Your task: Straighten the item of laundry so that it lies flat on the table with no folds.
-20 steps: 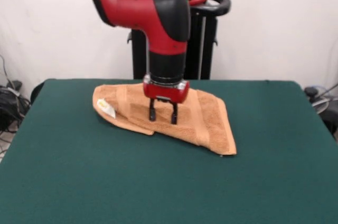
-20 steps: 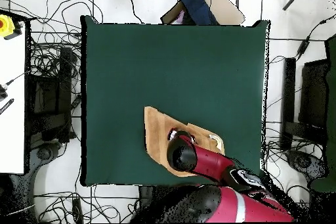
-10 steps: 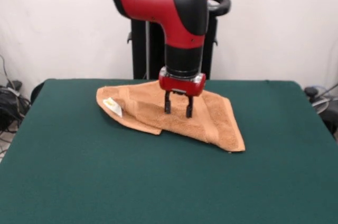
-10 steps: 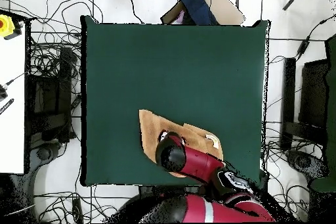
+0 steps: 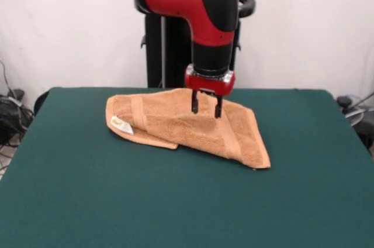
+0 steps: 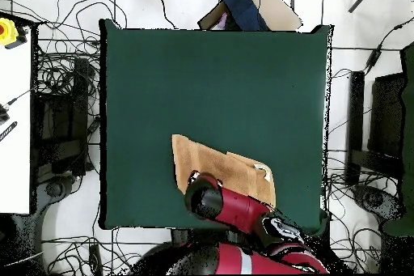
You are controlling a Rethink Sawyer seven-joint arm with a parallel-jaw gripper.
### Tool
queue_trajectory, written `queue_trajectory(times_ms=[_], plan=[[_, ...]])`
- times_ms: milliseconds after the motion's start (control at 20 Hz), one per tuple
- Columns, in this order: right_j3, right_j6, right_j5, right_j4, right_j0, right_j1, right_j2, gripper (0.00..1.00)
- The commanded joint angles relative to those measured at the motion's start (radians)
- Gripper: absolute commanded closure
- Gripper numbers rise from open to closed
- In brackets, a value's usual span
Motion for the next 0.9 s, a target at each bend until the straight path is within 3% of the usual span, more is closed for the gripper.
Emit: queue_trajectory(times_ms=[50, 200, 500, 550, 900], plan=[[-0.125, 0.236, -0.097, 0.081, 0.041, 0.259, -0.004, 0.0], [-0.171, 0.23, -0.158, 0.062, 0.011, 0.349, 0.024, 0.0], [-0.191, 0.226, -0.207, 0.05, -0.001, 0.414, 0.067, 0.0], [-0.197, 0.219, -0.23, 0.036, -0.004, 0.418, 0.068, 1.0], [-0.144, 0.275, -0.22, 0.083, 0.018, 0.382, 0.068, 1.0]])
